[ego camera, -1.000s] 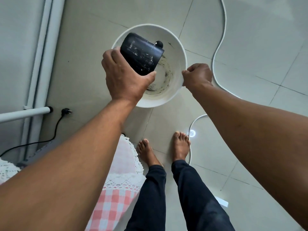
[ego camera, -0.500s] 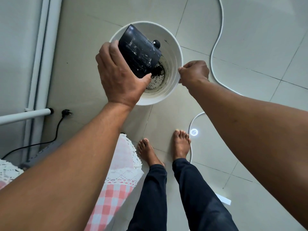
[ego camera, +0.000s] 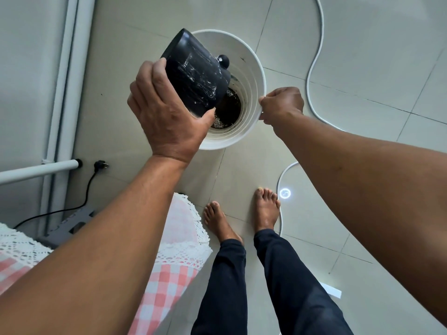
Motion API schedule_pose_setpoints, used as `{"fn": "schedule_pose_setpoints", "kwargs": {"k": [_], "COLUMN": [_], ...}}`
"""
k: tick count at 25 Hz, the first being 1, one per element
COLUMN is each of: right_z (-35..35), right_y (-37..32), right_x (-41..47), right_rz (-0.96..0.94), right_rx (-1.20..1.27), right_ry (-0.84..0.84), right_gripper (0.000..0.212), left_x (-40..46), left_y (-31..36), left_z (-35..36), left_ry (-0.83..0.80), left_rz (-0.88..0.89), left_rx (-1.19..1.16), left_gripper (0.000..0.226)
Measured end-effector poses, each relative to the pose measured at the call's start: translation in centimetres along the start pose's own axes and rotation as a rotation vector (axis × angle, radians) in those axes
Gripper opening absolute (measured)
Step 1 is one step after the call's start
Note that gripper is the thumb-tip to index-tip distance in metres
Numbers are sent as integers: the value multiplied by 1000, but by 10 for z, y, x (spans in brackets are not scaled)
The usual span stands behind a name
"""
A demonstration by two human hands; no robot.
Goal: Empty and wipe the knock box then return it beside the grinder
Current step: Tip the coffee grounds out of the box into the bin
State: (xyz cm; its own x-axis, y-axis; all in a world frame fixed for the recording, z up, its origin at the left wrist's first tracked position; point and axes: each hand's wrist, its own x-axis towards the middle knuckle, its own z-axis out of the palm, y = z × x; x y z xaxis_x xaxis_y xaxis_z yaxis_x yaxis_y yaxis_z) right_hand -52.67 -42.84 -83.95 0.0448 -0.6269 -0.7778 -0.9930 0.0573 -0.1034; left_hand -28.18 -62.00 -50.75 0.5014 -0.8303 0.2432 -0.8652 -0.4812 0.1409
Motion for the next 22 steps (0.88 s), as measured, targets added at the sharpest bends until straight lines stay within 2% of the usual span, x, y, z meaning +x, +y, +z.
{"fn": "schedule_pose_setpoints", "kwargs": {"k": [5, 9, 13, 22], "right_z": [4, 6, 5, -21], "right_y": [20, 33, 35, 56], "right_x": [5, -4, -9, 18], "right_rz": [4, 36, 57, 244], "right_rx": [-62, -60, -50, 297], "right_ry": [137, 171, 145, 199], "right_gripper": [24, 26, 35, 37], "left_x": [0, 1, 1, 6], "left_y": [-2, 1, -2, -5], "left_z": [-8, -6, -2, 3], "left_ry": [38, 11, -3, 16], "left_rz": [79, 130, 102, 34], "left_rx": [-8, -12, -18, -39], "left_gripper": [100, 101, 103, 103]}}
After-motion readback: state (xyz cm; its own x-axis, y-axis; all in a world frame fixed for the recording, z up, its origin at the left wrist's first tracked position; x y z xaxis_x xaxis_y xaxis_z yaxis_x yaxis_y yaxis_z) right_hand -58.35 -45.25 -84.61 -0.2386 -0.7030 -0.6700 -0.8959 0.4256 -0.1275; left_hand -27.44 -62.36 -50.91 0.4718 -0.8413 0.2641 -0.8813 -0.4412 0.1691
